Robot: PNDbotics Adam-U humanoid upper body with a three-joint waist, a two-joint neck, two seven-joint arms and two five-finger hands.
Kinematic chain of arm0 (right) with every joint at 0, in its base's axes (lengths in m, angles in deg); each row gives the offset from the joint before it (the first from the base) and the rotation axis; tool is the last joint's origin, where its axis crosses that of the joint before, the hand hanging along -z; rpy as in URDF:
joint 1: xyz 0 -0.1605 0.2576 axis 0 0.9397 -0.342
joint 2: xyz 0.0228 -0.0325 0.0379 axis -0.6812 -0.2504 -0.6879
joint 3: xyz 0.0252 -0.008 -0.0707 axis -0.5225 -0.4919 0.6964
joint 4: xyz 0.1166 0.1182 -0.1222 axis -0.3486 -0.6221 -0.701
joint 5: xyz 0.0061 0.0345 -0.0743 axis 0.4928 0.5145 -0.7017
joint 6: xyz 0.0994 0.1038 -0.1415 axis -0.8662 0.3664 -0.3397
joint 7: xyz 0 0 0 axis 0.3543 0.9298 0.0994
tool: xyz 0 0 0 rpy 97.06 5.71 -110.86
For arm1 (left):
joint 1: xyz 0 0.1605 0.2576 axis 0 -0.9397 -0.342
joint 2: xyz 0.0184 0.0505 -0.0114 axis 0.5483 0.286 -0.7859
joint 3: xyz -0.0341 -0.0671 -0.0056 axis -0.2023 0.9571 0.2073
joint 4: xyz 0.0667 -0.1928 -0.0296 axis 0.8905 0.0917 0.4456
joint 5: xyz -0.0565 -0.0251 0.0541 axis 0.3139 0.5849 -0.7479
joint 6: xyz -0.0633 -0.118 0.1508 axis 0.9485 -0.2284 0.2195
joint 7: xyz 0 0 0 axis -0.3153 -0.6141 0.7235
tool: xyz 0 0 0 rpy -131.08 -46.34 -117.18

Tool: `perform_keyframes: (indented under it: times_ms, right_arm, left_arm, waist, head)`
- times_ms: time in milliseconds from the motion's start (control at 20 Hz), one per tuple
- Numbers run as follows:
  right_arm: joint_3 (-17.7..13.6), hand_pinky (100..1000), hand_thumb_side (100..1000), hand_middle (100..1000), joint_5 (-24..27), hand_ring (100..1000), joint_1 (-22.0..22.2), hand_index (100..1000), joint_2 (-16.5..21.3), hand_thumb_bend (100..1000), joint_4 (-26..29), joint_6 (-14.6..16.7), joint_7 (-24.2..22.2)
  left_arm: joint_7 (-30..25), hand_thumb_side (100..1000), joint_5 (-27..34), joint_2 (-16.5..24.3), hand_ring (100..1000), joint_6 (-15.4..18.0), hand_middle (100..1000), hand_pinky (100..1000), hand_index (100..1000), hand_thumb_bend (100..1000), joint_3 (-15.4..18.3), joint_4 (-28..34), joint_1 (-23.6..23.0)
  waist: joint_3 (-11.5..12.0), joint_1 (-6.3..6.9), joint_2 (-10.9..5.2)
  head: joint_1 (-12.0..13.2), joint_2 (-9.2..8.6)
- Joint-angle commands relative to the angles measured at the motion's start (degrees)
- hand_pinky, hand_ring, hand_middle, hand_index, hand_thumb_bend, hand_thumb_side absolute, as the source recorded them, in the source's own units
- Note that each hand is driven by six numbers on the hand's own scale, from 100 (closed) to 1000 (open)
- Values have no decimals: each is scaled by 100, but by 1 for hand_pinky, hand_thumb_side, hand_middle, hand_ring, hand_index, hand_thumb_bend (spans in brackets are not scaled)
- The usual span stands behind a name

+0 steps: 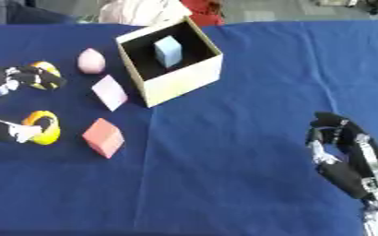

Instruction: Pick up objects on the table and place them in the box.

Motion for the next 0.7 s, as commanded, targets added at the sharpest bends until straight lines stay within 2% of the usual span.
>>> perform_keyframes:
  times_ms: [50,500,700]
  right_arm:
    - [-11,685,371,674,-25,660,-35,805,72,100,51,16,-22]
    - [16,685,368,674,-23,660,-49,805,77,100,38,22,-50]
    - [20,685,367,674,-22,660,-52,805,80,100,33,23,-56]
  left_arm:
    - [-309,245,1,290,818,130,832,879,948,238,-64,162,116]
    - [-1220,276,-269,437,837,556,857,887,966,329,-682,185,283]
    - [-1539,278,-356,403,837,639,857,886,964,335,-799,99,359]
  waist:
    - [-9,-16,-177]
    - [-56,-23,-191]
    - [-62,-30,-191]
  head:
    - [-5,-55]
    - [19,-57]
    - [30,-51]
